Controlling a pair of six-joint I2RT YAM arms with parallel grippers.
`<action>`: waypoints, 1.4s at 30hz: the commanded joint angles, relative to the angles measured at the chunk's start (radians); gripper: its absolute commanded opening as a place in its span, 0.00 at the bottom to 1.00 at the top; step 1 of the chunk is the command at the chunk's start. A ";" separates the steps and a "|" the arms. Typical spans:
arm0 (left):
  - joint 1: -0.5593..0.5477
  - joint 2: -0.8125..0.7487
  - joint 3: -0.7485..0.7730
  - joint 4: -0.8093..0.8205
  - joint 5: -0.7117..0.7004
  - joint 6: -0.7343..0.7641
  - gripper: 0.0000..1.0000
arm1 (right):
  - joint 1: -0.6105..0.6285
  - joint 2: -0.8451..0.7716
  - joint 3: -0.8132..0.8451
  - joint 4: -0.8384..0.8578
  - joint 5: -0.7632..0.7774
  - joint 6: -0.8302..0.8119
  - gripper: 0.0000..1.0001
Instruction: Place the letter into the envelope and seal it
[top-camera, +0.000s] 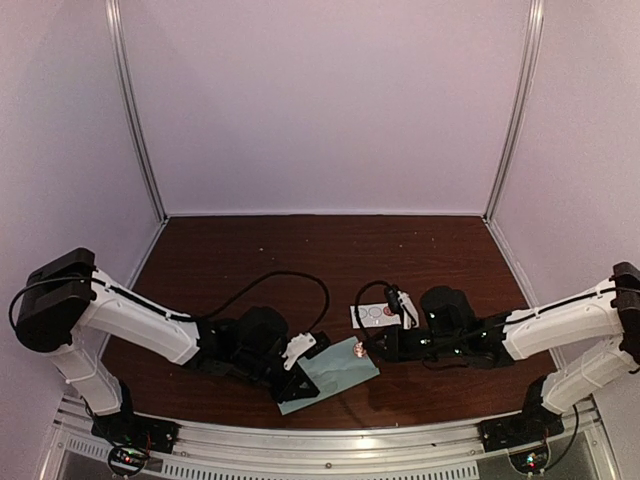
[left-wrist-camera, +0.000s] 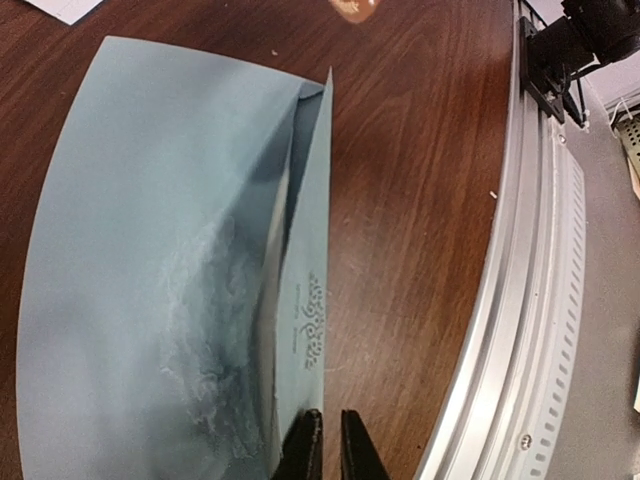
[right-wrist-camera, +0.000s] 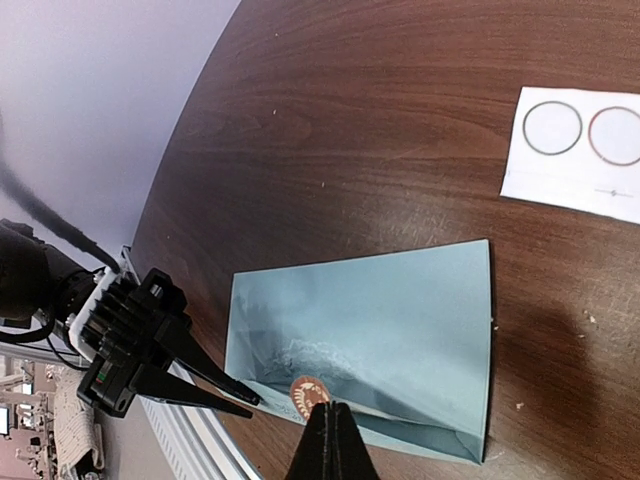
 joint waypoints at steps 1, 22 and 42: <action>-0.004 0.014 -0.025 0.022 -0.038 0.006 0.09 | 0.042 0.081 0.035 0.133 -0.012 0.039 0.00; -0.003 0.050 -0.067 0.036 -0.048 -0.017 0.05 | 0.107 0.417 0.180 0.288 -0.092 0.092 0.00; -0.002 0.050 -0.067 0.031 -0.047 -0.019 0.04 | 0.107 0.510 0.202 0.281 -0.088 0.123 0.00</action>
